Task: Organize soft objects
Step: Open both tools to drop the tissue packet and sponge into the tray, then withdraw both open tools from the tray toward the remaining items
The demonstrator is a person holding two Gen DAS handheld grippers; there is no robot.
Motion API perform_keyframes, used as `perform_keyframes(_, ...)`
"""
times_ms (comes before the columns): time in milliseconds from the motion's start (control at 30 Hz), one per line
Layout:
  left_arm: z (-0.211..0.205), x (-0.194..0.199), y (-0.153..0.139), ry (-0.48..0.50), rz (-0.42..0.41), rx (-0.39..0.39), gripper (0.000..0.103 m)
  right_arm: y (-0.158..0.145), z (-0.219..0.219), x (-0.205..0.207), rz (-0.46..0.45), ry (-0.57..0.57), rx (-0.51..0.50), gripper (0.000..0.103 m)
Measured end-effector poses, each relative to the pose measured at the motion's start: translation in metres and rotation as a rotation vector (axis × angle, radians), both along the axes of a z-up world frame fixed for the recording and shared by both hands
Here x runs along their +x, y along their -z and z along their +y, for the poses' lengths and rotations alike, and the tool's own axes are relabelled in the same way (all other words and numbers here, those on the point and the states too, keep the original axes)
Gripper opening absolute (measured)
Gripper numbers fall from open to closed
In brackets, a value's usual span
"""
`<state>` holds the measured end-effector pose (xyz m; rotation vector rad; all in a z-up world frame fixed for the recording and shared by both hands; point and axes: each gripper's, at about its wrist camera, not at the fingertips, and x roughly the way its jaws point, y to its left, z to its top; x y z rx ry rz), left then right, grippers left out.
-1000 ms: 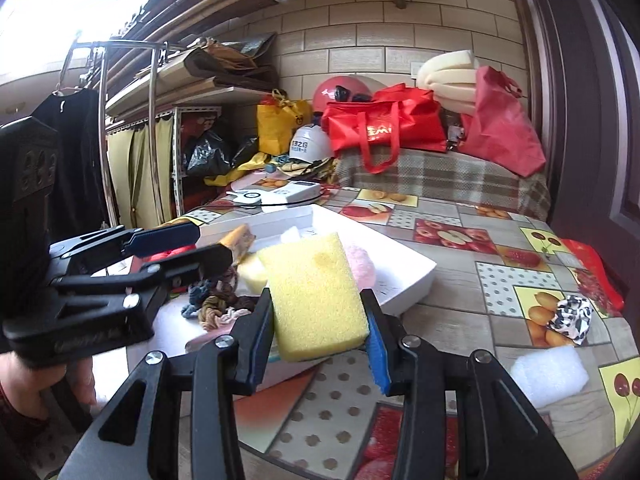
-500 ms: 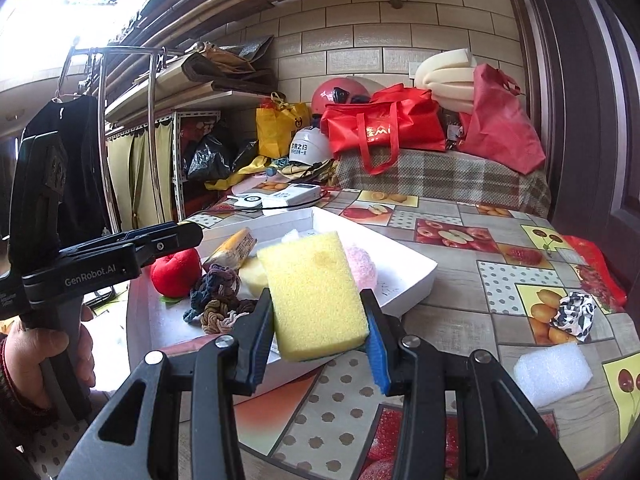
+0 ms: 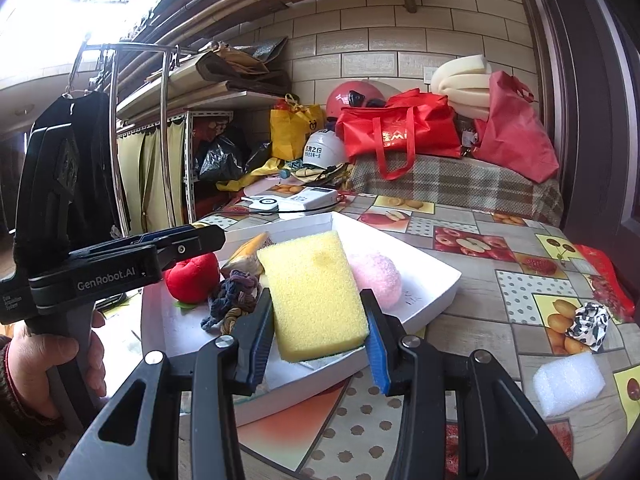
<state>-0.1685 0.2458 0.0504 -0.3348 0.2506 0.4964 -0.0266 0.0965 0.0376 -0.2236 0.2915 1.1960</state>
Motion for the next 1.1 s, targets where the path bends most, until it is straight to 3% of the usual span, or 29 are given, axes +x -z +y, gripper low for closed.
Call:
perform_keyframes(233,0.006,-0.004,0.002,-0.023,-0.005,-0.009,0.050,0.000,0.013,0.001,0.019,-0.003,-0.015,0.042)
perform_keyframes(367,0.016,-0.013,0.006,-0.079,-0.031,-0.056,0.051,0.001,0.034,-0.003,0.022,-0.029,-0.036,0.043)
perform_keyframes(433,0.024,-0.016,0.008,-0.107,-0.040,-0.096,0.055,0.005,0.051,-0.003,0.037,-0.052,-0.096,0.043)
perform_keyframes(467,0.028,-0.018,0.010,-0.120,-0.043,-0.118,0.070,0.007,0.058,-0.002,0.048,-0.060,-0.126,0.052)
perform_keyframes(500,0.032,-0.021,0.012,-0.131,-0.053,-0.144,0.085,0.008,0.060,0.000,0.062,-0.066,-0.130,0.071)
perform_keyframes(567,0.039,-0.027,0.015,-0.149,-0.075,-0.180,0.093,0.005,0.046,0.006,0.089,-0.061,-0.063,0.089)
perform_keyframes(633,0.043,-0.031,0.018,-0.160,-0.092,-0.209,0.093,0.004,0.027,0.011,0.127,-0.065,-0.004,0.089)
perform_keyframes(767,0.045,-0.033,0.020,-0.171,-0.099,-0.236,0.099,0.006,-0.002,0.011,0.178,-0.113,-0.014,0.089)
perform_keyframes(967,0.040,-0.032,0.017,-0.175,-0.096,-0.216,0.103,0.006,-0.019,-0.013,0.061,-0.117,-0.088,0.089)
perform_keyframes(1100,0.040,-0.030,0.016,-0.180,-0.092,-0.214,0.103,0.012,-0.001,-0.010,0.067,-0.092,-0.160,0.089)
